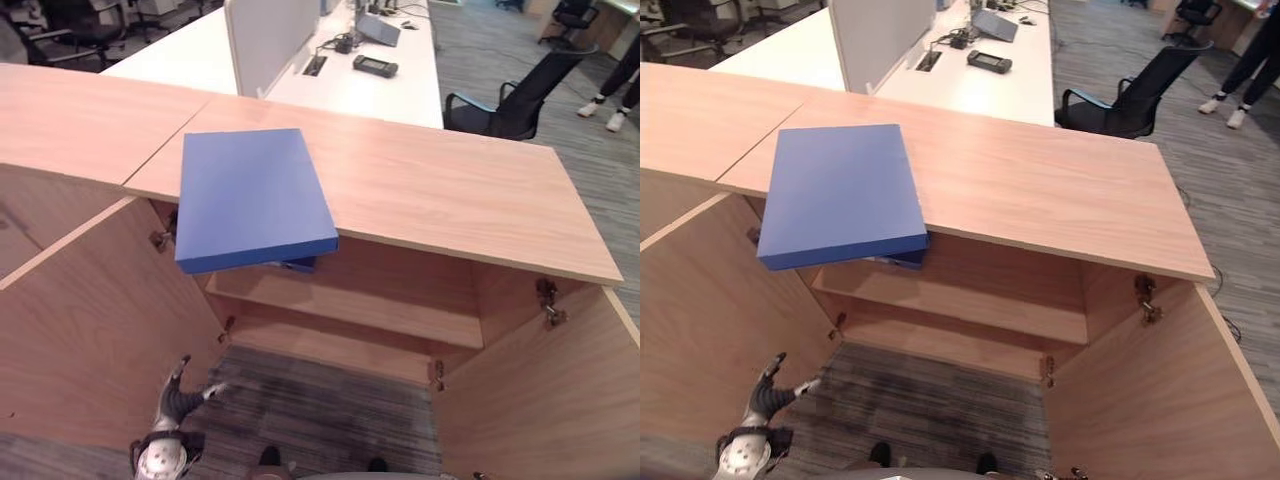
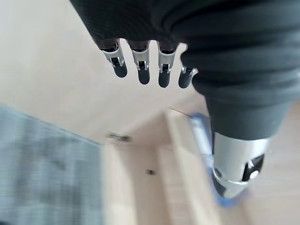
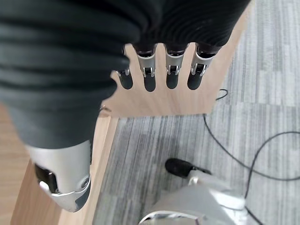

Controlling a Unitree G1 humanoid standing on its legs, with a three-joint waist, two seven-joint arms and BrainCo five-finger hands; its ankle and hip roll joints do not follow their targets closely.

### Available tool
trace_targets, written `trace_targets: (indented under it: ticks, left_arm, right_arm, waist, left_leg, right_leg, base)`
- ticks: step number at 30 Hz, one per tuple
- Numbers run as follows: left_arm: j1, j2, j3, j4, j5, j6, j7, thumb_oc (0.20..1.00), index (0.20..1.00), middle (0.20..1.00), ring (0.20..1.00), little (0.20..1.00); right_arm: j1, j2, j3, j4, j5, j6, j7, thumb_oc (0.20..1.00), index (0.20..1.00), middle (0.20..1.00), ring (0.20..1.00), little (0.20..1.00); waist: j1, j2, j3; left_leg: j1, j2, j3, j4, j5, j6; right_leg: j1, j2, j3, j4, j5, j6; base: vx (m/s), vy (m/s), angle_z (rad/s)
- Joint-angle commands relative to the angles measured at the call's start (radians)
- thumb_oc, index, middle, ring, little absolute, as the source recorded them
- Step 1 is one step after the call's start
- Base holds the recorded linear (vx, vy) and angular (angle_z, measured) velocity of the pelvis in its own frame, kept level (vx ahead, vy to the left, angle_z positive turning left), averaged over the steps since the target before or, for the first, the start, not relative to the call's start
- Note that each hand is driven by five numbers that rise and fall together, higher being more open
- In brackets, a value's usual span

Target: Put the empty folder in the office cabinet

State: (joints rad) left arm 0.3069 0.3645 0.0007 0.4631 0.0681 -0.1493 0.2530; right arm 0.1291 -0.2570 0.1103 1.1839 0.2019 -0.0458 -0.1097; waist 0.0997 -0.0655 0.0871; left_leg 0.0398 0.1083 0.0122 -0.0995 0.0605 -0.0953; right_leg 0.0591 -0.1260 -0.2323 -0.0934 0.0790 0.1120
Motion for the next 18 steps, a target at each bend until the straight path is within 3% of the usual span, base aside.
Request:
trace_targets:
  ticks: [1, 5, 18]
  left_arm:
    - [-0.056, 0.037, 0.039, -0.106, 0.095, -0.044, 0.053, 1.000, 1.000, 1.000, 1.000, 1.000]
    - [-0.066, 0.110, 0.093, -0.262, 0.271, -0.076, 0.226, 1.000, 1.000, 1.000, 1.000, 1.000]
    - [-0.137, 0.235, 0.060, -0.465, 0.449, -0.100, 0.290, 1.000, 1.000, 1.000, 1.000, 1.000]
  right_arm:
    - [-0.066, -0.008, -0.016, 0.017, -0.014, -0.030, -0.031, 1.000, 1.000, 1.000, 1.000, 1.000]
    - [-0.068, 0.005, 0.021, 0.019, 0.002, -0.048, -0.040, 1.000, 1.000, 1.000, 1.000, 1.000]
    - [-0.083, 0.004, 0.066, 0.009, 0.007, -0.053, -0.040, 1.000, 1.000, 1.000, 1.000, 1.000]
  waist:
    - [0.009, -0.001, 0.049]
    - [0.032, 0.007, 0.045]
    - [0.036, 0.026, 0.054]
  left_leg:
    - [0.007, -0.017, 0.024, 0.012, -0.047, -0.005]
    - [0.001, -0.016, -0.012, 0.012, -0.043, -0.016]
    - [-0.007, -0.014, -0.041, 0.012, -0.034, -0.022]
  right_leg:
    - [0.064, -0.032, 0.010, 0.006, -0.095, 0.076]
    - [0.082, -0.026, -0.022, 0.006, -0.108, 0.068]
    - [0.084, -0.019, -0.044, 0.012, -0.117, 0.060]
  base:
    - [0.01, -0.030, 0.27]
    - [0.01, -0.046, 0.26]
    - [0.00, -0.020, 0.07]
